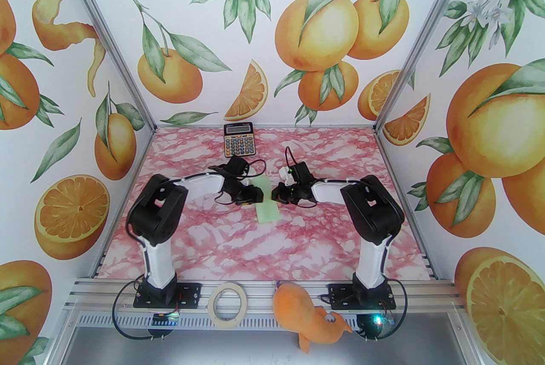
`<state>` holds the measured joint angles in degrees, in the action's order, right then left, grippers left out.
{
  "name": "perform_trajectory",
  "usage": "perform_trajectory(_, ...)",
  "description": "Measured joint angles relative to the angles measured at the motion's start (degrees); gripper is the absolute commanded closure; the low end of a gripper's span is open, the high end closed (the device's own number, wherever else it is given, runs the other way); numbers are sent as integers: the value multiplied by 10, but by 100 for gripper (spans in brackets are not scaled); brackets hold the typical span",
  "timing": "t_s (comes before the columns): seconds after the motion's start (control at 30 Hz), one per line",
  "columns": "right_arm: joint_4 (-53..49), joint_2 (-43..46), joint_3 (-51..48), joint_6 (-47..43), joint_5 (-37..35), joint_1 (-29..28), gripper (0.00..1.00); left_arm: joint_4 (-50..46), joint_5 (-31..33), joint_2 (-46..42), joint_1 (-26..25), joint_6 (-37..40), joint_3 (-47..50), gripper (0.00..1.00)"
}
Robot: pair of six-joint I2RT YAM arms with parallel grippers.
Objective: Fold a paper plane with a square sheet of paper (fold left side to right side)
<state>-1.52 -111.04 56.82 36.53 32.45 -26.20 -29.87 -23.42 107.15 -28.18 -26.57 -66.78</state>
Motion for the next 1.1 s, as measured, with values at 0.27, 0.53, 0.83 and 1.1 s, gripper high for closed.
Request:
perform_trajectory(0.27,0,0,0,0,-1,0,100,59,-6,-87,-5,-66,37,90)
perform_trajectory(0.53,0,0,0,0,-1,0,100,106,-16,-29,-49,-102,38,90)
perform_trajectory(0.83,0,0,0,0,-1,0,100,102,14,4,-46,-106,38,90)
perform_trajectory(1.1,0,0,0,0,-1,0,100,100,23,9,-45,-105,38,90)
